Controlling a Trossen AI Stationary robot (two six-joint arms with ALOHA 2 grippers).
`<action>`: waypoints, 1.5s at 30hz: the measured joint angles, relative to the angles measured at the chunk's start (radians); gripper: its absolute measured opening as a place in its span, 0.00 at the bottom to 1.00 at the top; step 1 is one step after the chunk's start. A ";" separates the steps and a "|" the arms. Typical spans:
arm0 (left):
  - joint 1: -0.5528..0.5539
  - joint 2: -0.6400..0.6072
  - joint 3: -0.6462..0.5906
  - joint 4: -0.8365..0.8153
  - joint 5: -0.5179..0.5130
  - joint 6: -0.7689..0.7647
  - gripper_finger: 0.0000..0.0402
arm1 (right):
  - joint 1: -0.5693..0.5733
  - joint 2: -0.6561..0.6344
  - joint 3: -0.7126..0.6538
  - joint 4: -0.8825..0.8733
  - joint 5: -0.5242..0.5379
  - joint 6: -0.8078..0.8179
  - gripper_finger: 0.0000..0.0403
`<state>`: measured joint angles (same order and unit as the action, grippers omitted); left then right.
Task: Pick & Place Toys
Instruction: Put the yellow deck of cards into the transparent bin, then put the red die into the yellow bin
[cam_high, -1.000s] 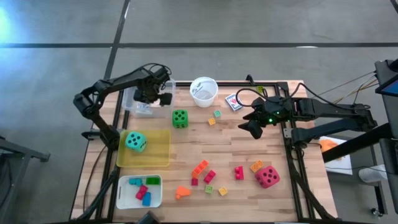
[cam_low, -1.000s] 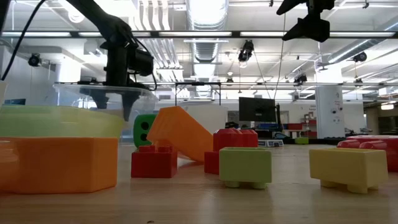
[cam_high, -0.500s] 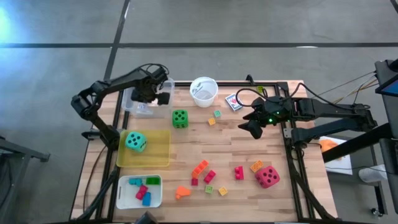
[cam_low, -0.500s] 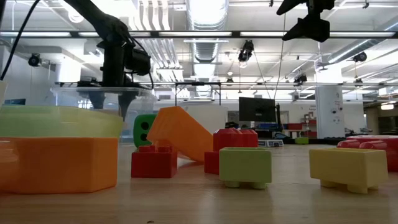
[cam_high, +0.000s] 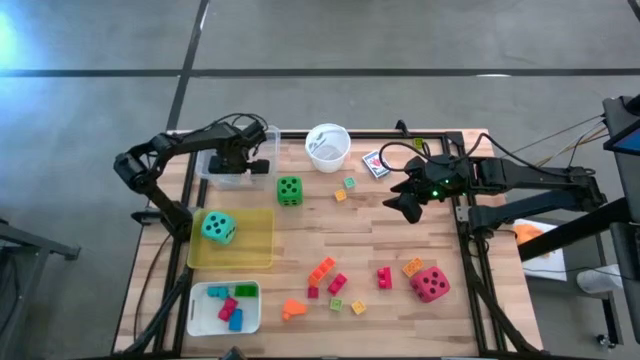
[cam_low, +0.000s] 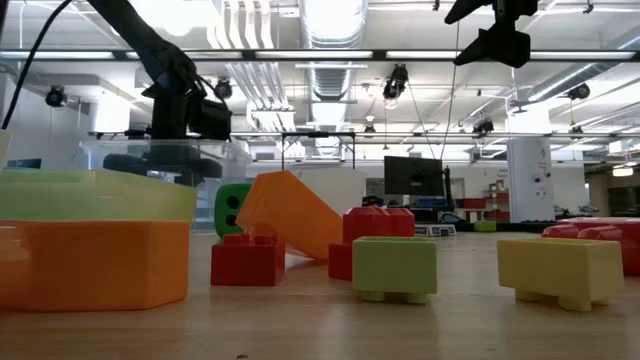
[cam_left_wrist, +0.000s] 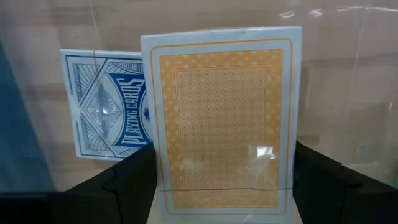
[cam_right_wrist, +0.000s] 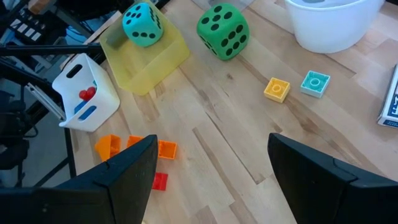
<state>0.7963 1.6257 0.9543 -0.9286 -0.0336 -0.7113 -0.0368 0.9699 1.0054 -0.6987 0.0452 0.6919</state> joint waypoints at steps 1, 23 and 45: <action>0.000 0.000 -0.004 0.007 0.001 0.000 0.72 | 0.000 0.000 0.000 0.000 0.000 0.000 0.74; -0.001 0.000 -0.013 0.016 -0.016 0.000 0.95 | 0.000 -0.001 0.000 0.000 0.000 0.004 0.74; -0.005 -0.190 0.080 -0.093 -0.025 0.022 0.97 | -0.001 -0.001 0.000 0.000 0.009 0.018 0.74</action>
<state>0.7914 1.4360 1.0342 -1.0212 -0.0591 -0.6895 -0.0376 0.9688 1.0054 -0.6987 0.0540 0.7103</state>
